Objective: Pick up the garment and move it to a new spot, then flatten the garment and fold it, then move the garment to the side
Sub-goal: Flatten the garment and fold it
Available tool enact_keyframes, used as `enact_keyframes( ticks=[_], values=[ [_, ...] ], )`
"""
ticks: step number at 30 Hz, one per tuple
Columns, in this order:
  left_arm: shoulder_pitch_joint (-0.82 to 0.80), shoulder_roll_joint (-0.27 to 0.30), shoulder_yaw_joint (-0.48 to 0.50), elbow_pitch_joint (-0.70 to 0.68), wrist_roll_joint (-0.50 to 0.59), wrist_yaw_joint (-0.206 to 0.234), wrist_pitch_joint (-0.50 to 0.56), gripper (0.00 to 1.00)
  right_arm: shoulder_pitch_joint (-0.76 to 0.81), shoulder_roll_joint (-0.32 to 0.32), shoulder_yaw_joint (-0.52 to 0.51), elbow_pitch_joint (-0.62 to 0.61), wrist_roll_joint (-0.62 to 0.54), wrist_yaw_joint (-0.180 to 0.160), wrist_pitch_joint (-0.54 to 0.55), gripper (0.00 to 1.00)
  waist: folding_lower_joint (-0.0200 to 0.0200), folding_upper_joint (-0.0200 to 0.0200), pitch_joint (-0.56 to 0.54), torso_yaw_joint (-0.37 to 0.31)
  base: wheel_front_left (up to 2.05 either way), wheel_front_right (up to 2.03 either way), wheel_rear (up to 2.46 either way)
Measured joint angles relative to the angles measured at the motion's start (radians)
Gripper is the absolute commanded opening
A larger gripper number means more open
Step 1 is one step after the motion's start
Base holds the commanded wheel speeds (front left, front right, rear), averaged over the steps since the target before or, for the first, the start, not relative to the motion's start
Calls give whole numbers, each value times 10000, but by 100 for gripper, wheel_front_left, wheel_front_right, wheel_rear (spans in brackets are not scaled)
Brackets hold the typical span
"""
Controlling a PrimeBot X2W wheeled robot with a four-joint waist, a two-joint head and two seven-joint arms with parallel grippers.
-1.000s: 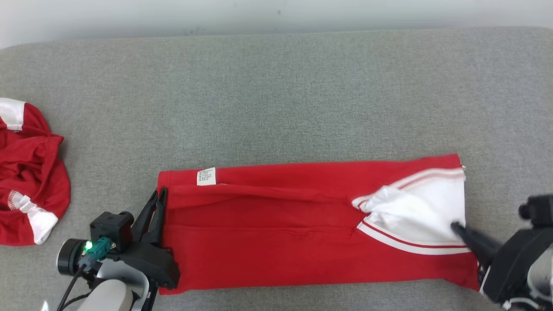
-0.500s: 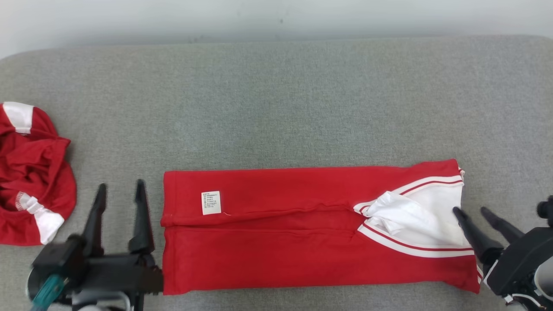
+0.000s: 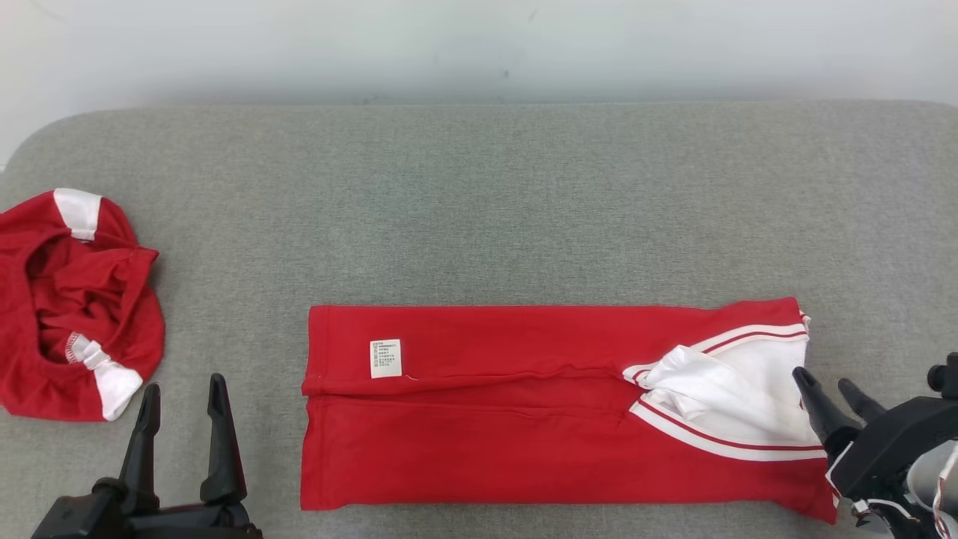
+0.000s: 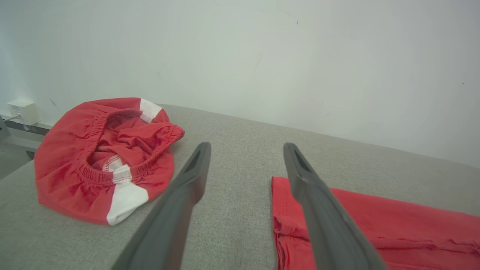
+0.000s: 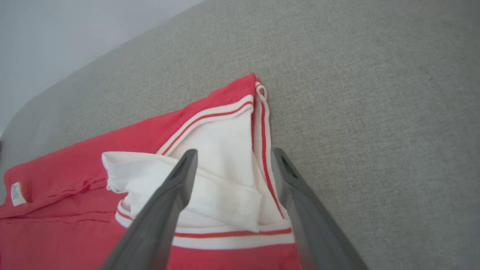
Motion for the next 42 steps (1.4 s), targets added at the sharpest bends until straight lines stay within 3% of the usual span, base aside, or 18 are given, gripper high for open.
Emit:
enact_keyframes(
  ticks=[14, 26, 27, 29, 35, 42],
  values=[
    [55, -15, -284, 107, -36, 105, 0, 100, -1046, 109, -268, 2481, -811, 0, 290, 100, 1, 0, 126, 378, 0, 0, 0],
    [-45, -17, -380, 151, -107, 173, 0, 100, -1439, -121, 378, 3183, -959, -31, 673, 100, 0, -1, 295, 498, 0, 0, 0],
    [-49, -17, -382, 151, -111, 173, 0, 100, -1447, -130, 412, 3189, -965, -31, 675, 45, 0, -1, 308, 496, 0, 0, 0],
    [-61, -17, -378, 151, -111, 173, 0, 100, -1457, -163, 462, 3198, -1057, -31, 652, 0, 1, 0, 330, 485, 0, 0, 0],
    [-80, -17, -362, 173, -79, 88, 0, 100, -1590, -88, -75, 3198, -1699, 15, 127, 0, 1, 0, 360, 379, 0, 0, 0],
    [-118, -19, -336, 153, -19, -10, 0, 100, -1680, -211, -1801, 2963, -2675, 10, -2, 0, 2, 1, 374, 177, 0, 0, 0]
  ],
)
